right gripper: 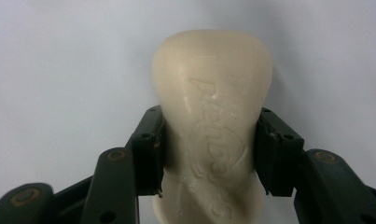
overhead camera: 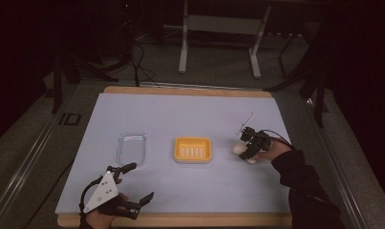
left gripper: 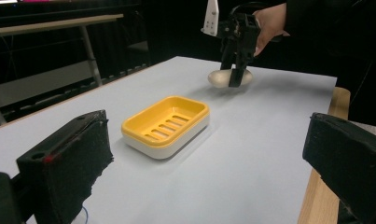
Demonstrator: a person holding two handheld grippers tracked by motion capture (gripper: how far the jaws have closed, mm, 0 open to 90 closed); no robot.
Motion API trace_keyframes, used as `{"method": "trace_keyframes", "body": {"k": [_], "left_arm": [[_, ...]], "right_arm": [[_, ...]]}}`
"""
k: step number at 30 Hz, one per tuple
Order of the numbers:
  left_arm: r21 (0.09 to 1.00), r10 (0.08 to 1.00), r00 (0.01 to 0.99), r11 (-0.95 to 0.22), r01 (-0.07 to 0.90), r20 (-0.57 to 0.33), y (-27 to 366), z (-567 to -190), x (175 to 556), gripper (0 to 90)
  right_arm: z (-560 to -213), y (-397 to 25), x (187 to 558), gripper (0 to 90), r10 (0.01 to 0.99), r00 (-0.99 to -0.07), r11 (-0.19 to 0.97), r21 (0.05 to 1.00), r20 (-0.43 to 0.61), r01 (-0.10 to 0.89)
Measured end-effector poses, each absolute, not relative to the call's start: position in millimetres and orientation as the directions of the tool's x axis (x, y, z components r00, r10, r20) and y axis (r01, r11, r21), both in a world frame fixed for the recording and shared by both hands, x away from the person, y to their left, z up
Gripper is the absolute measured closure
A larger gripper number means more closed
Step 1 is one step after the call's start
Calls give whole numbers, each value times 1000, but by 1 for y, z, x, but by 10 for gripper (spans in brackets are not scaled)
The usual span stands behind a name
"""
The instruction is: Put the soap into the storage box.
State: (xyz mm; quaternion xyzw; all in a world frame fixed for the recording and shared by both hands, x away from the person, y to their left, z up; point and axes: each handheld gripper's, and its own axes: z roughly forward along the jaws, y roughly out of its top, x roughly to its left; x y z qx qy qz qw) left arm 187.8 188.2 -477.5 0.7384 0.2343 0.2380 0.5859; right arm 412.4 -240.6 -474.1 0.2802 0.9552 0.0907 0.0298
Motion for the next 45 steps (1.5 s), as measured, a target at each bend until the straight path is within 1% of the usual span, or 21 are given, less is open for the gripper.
{"method": "trace_keyframes", "body": {"k": [1, 5, 10, 14, 18, 22, 26, 33, 38, 40, 45], "left_arm": [[977, 625, 777, -204, 67, 77, 188, -478, 188, 11], [977, 625, 777, -201, 68, 75, 188, -478, 188, 11], [977, 624, 778, -203, 68, 75, 188, -478, 187, 12], [978, 625, 777, -199, 67, 73, 188, -478, 187, 11], [977, 624, 778, -202, 68, 74, 188, -478, 187, 12], [977, 624, 778, -202, 70, 74, 188, -478, 187, 11], [977, 622, 780, -201, 71, 71, 188, -478, 187, 12], [977, 622, 779, -201, 68, 73, 187, -478, 187, 12], [977, 624, 778, -201, 69, 74, 188, -478, 187, 11], [977, 624, 778, -202, 69, 74, 187, -478, 187, 12], [977, 623, 779, -201, 69, 73, 188, -478, 187, 12]], "right_arm": [[-474, -241, 412, 500, 541, -841, 827, 190, -6, 530], [-476, -236, 408, 500, 479, -878, 862, 190, -3, 470], [-473, -235, 408, 499, 441, -897, 879, 199, 7, 434], [-473, -234, 406, 499, 378, -926, 907, 197, 10, 372], [-469, -235, 404, 499, 321, -947, 921, 226, 23, 318], [-466, -234, 401, 499, 257, -966, 943, 216, 13, 254], [-462, -235, 401, 499, 254, -967, 942, 224, 3, 248], [-452, -233, 397, 499, 212, -977, 953, 220, 2, 208], [-445, -230, 395, 499, 193, -981, 954, 233, -6, 186], [-439, -228, 396, 499, 193, -981, 949, 256, -5, 186], [-430, -221, 393, 499, 151, -989, 955, 261, -4, 145]]}}
